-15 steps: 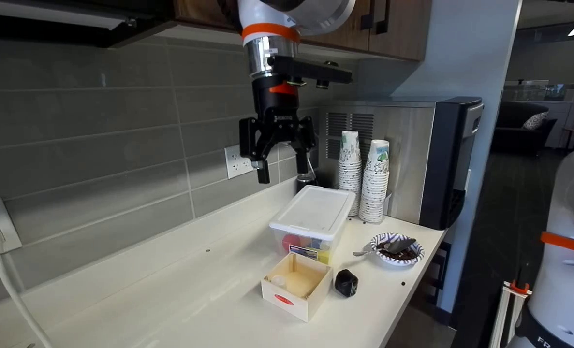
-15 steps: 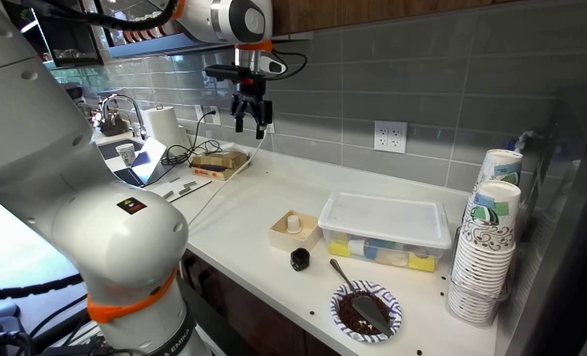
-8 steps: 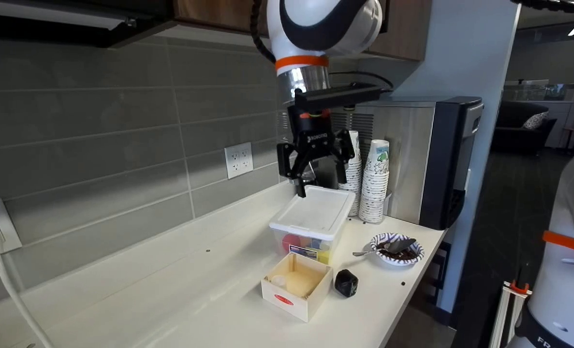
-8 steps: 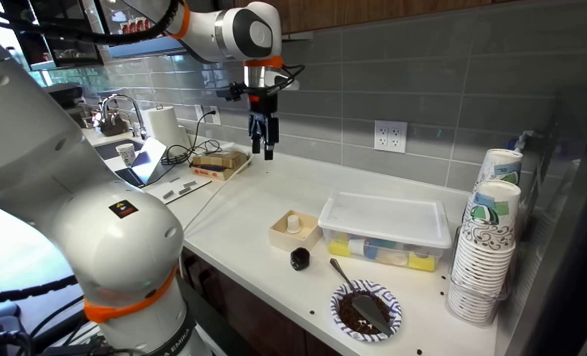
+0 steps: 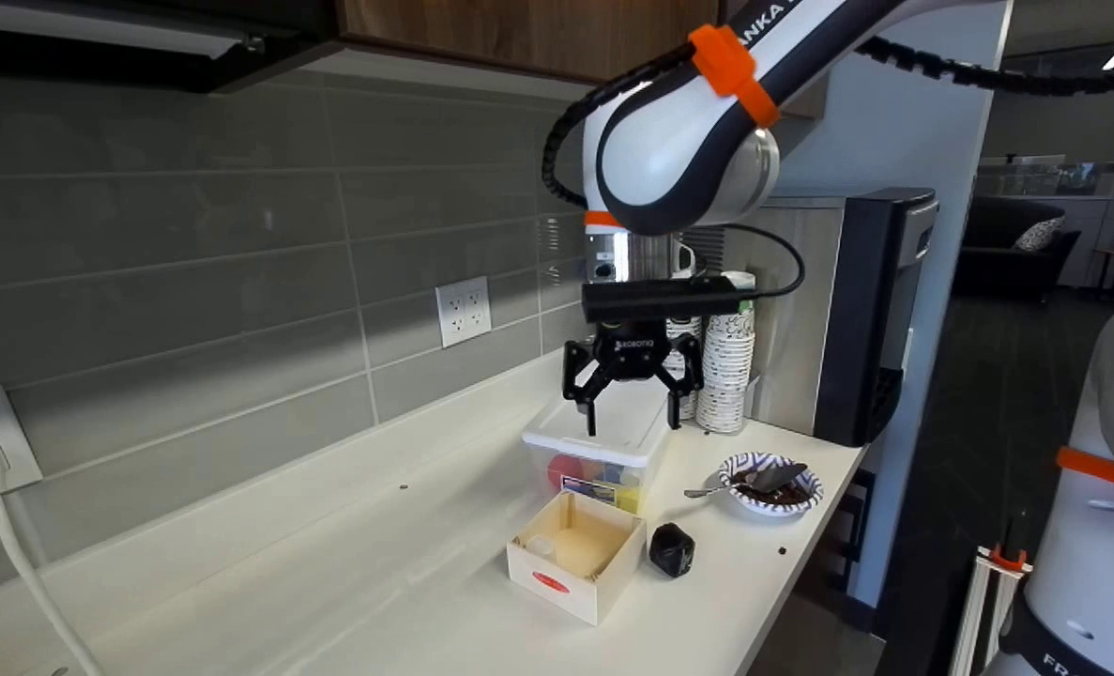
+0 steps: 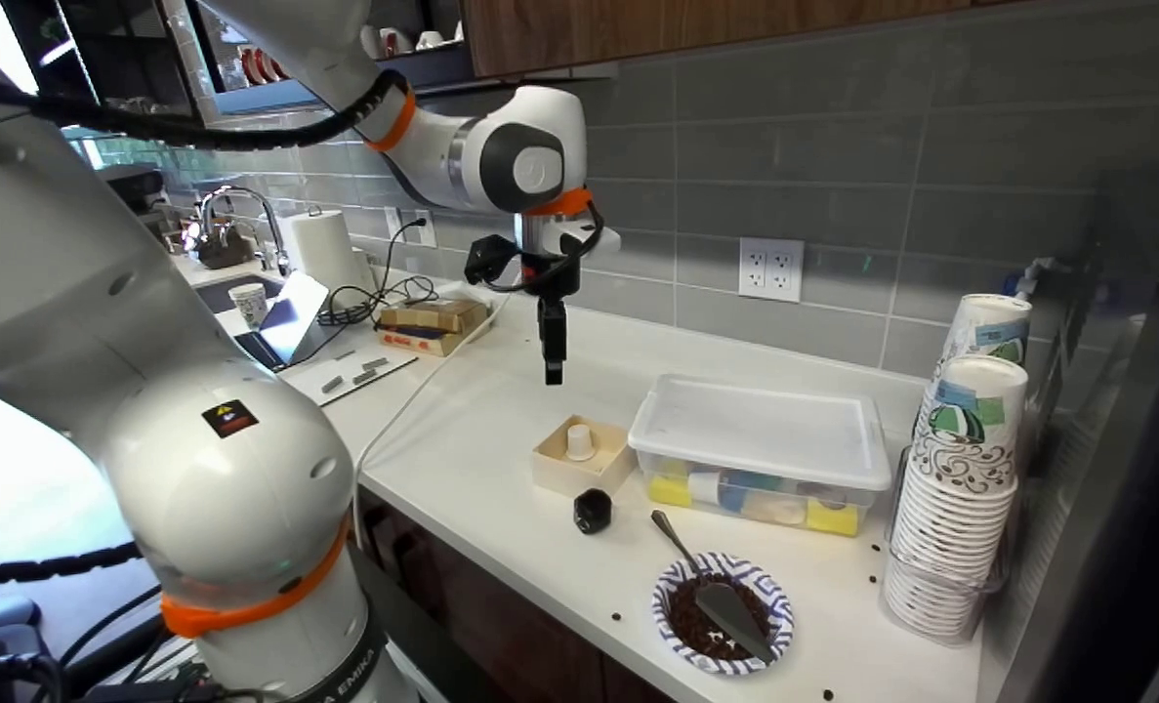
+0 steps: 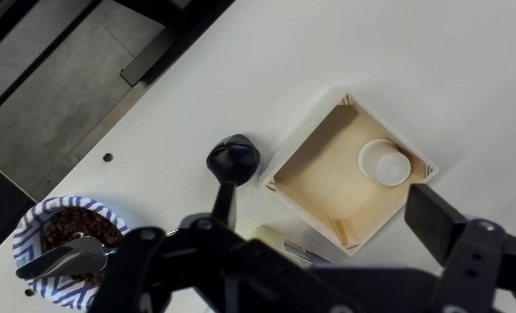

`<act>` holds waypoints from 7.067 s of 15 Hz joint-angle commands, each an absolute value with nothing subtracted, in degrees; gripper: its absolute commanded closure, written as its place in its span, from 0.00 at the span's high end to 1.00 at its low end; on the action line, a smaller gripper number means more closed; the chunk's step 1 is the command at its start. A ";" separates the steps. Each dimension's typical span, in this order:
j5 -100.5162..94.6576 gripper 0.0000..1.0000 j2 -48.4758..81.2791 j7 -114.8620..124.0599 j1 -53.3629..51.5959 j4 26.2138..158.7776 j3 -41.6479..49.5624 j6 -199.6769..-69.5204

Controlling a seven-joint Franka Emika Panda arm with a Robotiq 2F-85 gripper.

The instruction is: Remove the coffee pod from the brown box, then put the black object in the brown box

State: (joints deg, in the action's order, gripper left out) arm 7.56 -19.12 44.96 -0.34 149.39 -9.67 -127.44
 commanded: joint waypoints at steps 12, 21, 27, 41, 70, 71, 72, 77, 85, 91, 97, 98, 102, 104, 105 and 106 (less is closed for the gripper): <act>11.67 1.00 2.32 51.63 -3.76 149.84 -9.02 -156.98; 10.86 1.00 10.65 54.27 -6.79 145.14 -6.54 -160.98; 11.16 1.00 14.42 55.07 -8.79 142.97 -4.72 -161.60; 10.22 1.00 16.84 58.74 -12.67 141.93 -2.42 -162.44; 9.02 0.99 18.32 63.15 -15.94 142.58 0.26 -165.48; 8.96 0.93 18.45 63.33 -16.04 142.59 0.41 -165.59; 8.71 0.84 18.39 63.63 -16.25 142.64 0.72 -165.55; 7.15 0.66 18.45 64.72 -17.20 142.61 2.42 -165.71; 3.64 0.15 17.77 66.84 -18.72 142.45 4.76 -165.73; 0.61 0.15 14.49 67.12 -19.09 142.42 6.58 -162.52; -3.17 0.15 4.61 67.35 -15.95 143.33 6.11 -152.72; -3.36 0.15 2.71 67.15 -14.85 143.27 5.22 -149.51; -5.97 0.15 -4.03 68.32 -10.19 144.49 2.59 -137.39; -7.13 0.15 -7.64 68.95 -7.57 146.87 1.57 -133.84; -6.80 0.15 -9.07 68.55 -6.38 148.02 1.17 -133.08; -6.76 0.15 -10.93 68.59 -5.09 149.57 0.93 -133.07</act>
